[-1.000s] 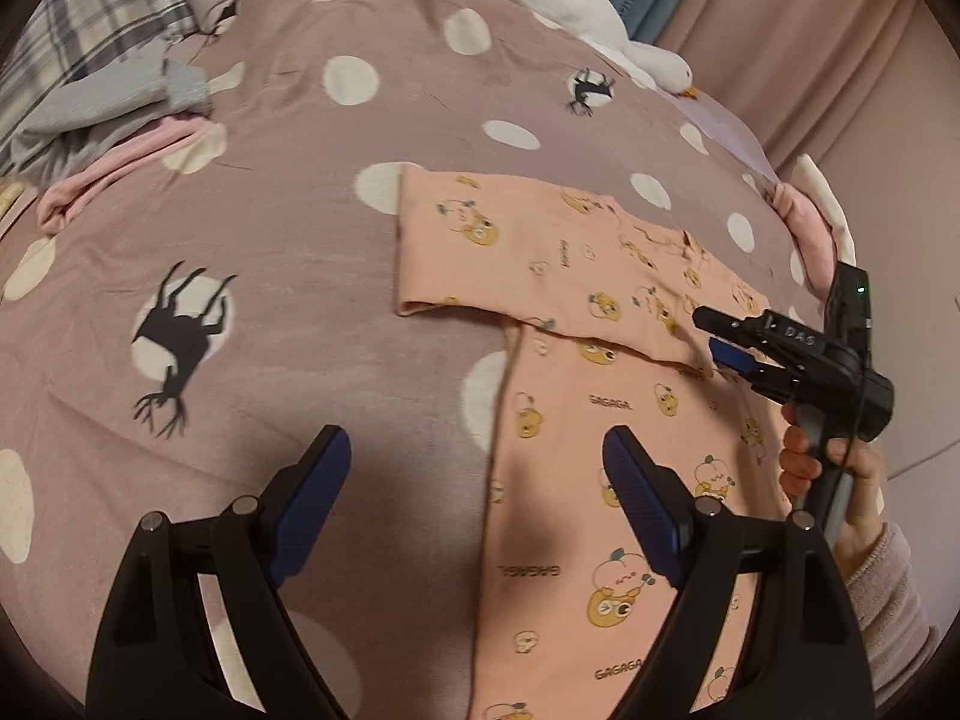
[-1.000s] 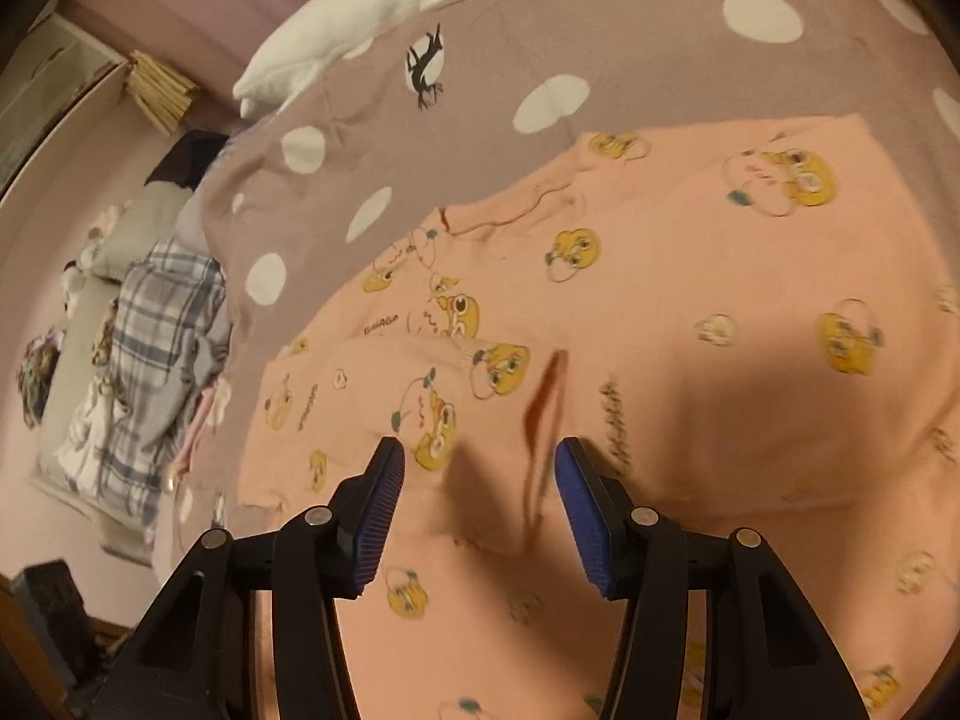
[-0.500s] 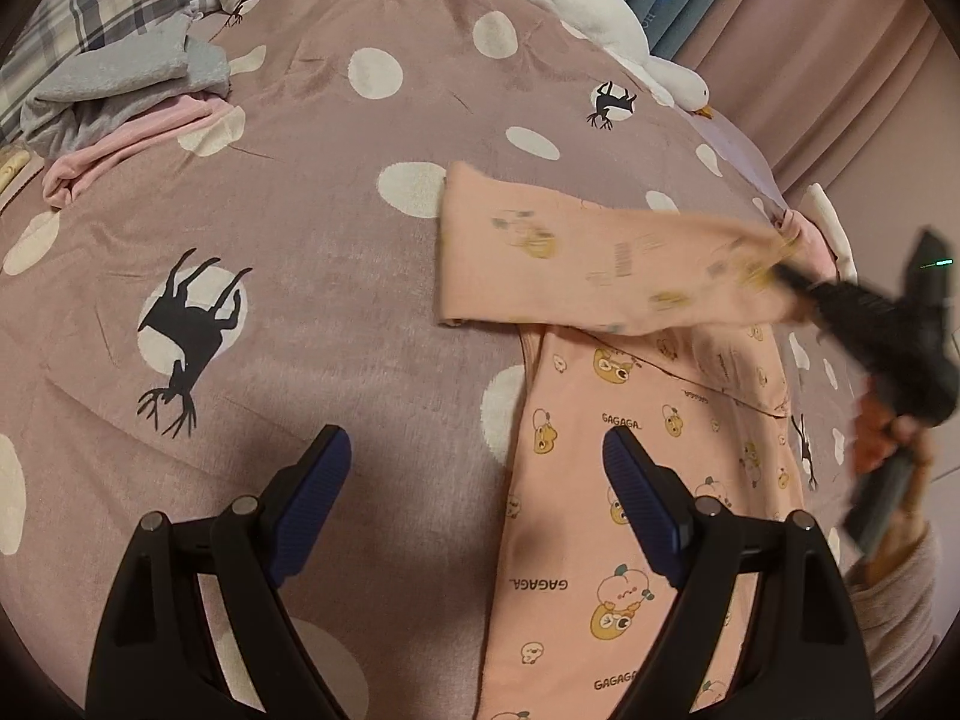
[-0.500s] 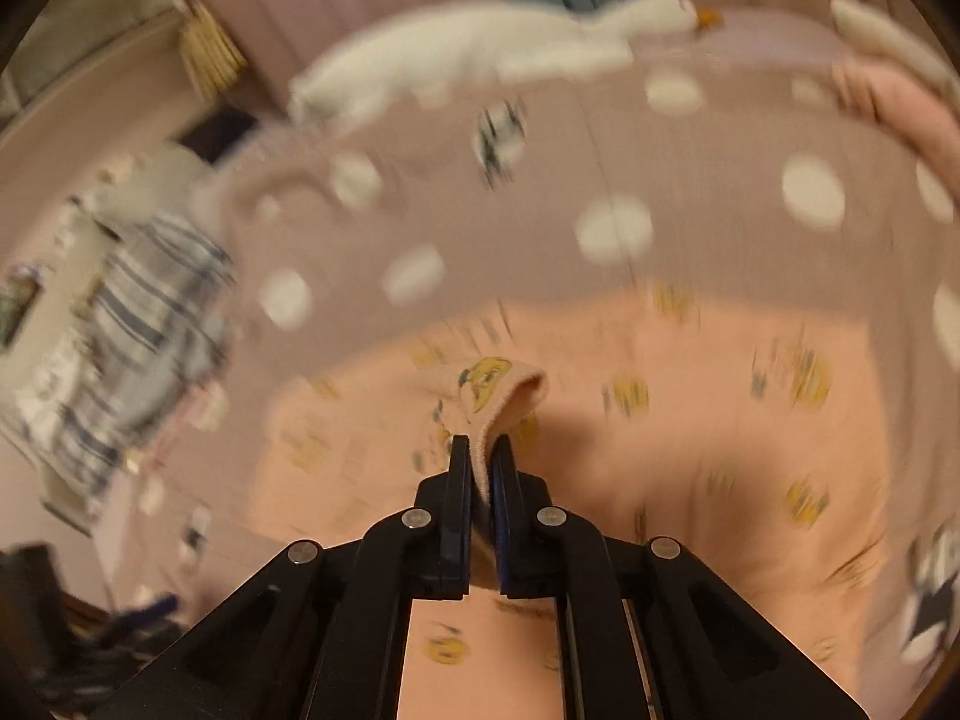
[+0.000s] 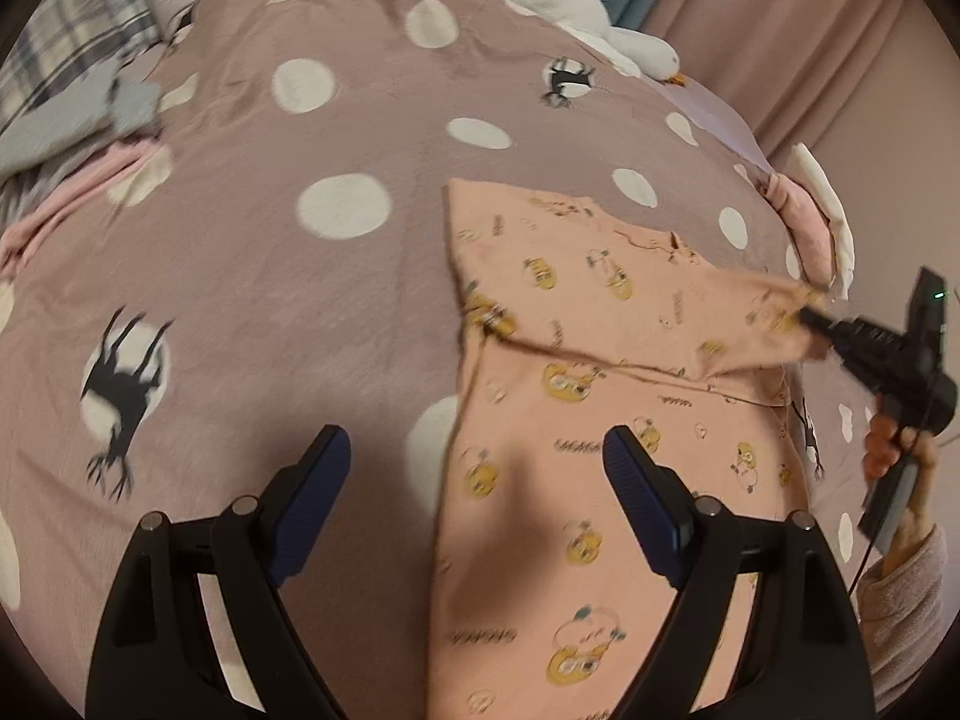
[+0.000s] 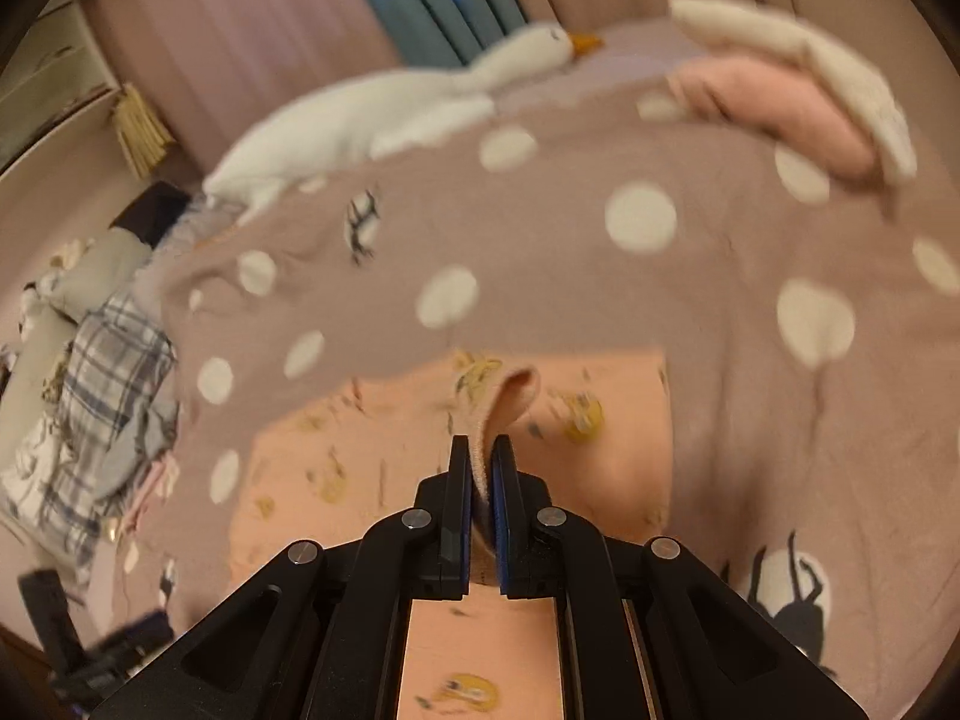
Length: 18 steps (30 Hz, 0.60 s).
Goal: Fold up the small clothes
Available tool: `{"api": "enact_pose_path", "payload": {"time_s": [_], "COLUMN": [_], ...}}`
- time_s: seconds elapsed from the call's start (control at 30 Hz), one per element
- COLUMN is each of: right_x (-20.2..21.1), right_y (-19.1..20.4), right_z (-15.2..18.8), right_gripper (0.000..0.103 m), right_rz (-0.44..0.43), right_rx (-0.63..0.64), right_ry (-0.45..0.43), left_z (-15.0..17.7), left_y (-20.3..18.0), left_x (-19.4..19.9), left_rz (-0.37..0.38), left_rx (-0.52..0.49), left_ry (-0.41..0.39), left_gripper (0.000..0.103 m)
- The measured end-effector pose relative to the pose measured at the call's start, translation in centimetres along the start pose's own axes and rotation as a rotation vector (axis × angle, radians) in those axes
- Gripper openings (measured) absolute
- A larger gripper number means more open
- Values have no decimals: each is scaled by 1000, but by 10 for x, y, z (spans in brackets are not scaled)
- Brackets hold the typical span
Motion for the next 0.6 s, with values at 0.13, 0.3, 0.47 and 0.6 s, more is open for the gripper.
{"api": "enact_pose_path", "payload": {"time_s": [0.13, 0.3, 0.47, 0.6], "right_x": [-15, 4, 1, -27], "right_y": [-33, -46, -22, -15], "right_z": [7, 7, 14, 27], "right_gripper": [8, 23, 23, 23], "right_rz": [133, 182, 80, 131], "right_rx": [-36, -37, 62, 131], "right_ry": [50, 4, 2, 62], "left_z": [-20, -49, -65, -63], "left_y": [-18, -41, -54, -46], "left_x": [-14, -27, -51, -83], "left_rz": [5, 14, 34, -16], "left_rx": [-43, -86, -103, -94], "left_ry": [18, 13, 31, 97], "left_gripper": [86, 85, 65, 44]}}
Point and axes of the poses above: each gripper's, at about its wrist camera, not at the fingertips, and x roughly against the way its jaws point, y to its left, z to its underside, the point moved 10 cm from there along -x, roughly the way its jaws point, and after that the axes turned 13 degrees about y, right-handed, at the moved point
